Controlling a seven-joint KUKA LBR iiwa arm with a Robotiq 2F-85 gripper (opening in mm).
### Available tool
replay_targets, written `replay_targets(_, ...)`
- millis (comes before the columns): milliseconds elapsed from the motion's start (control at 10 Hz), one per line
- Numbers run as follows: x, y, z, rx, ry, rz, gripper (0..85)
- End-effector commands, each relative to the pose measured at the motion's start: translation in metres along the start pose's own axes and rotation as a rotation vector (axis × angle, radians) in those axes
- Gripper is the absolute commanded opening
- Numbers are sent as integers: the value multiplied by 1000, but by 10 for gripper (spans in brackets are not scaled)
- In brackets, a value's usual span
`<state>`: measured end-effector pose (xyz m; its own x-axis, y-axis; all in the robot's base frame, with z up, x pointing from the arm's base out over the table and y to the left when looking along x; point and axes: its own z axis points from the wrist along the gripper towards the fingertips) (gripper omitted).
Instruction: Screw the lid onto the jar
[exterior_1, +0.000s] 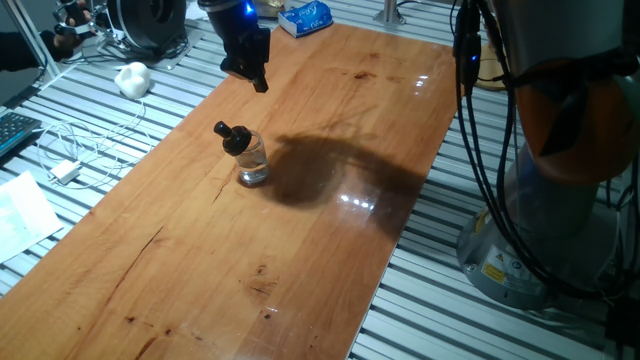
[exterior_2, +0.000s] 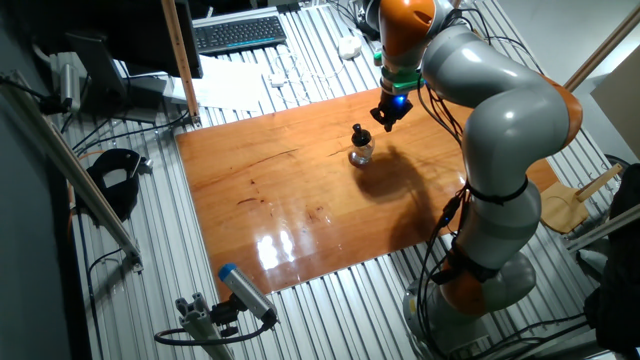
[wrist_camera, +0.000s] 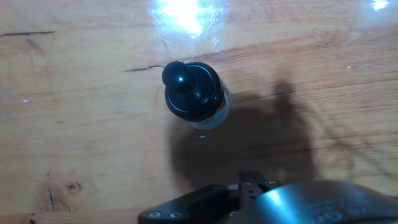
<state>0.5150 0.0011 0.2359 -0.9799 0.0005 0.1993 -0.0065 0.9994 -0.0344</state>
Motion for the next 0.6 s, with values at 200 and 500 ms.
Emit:
replay_targets(200, 0, 0, 0, -1, -3, 1, 0)
replay_targets(500, 0, 0, 0, -1, -3, 1, 0)
